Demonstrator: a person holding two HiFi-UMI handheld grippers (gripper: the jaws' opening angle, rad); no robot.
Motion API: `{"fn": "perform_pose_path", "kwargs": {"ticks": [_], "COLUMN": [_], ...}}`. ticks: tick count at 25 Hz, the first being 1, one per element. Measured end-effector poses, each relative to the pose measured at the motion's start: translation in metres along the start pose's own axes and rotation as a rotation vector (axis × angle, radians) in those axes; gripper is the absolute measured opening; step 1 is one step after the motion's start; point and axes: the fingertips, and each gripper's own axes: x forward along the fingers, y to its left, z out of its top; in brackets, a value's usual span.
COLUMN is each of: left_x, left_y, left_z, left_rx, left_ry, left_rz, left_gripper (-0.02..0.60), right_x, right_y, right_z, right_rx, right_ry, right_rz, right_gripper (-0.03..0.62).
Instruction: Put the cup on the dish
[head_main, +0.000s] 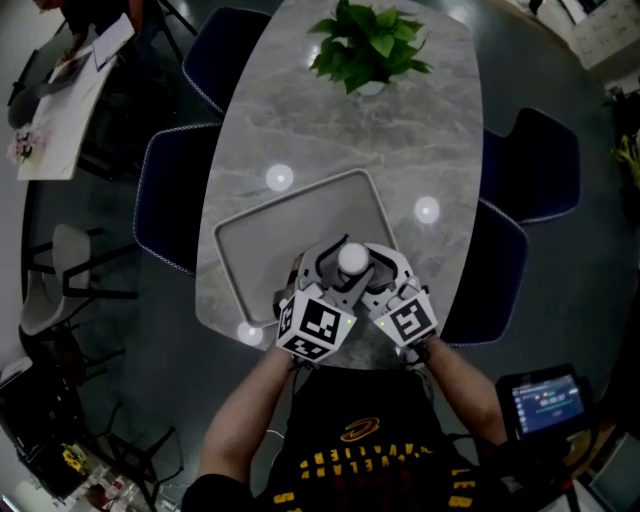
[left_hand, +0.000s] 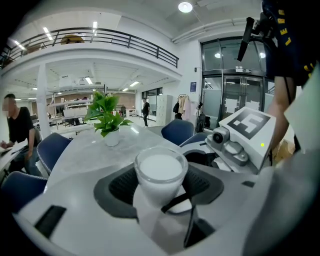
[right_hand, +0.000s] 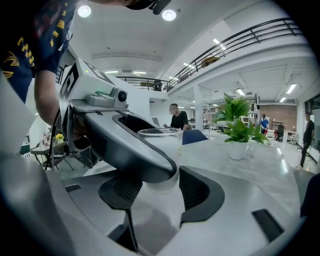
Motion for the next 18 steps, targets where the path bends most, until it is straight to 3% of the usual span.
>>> {"fn": "perform_pose_path", "kwargs": {"ticks": [10,18], "left_x": [0.004,0.005], "left_y": [0.0,0.003], "left_z": [-0.017,-0.028], "left_rx": [-0.028,0.021], "left_ry": [0.02,0.023], "left_rz": [-0.015,-0.02], "left_gripper": [0.264,0.264], "right_x": [0.006,0.014], "right_y": [0.005,0.007], "right_z": [-0.016,-0.029], "right_rx": [0.03,-0.12], "right_ry": [0.049,0.222], "right_rz": [0.005,-0.013], "right_gripper": [0.235,0.235]}}
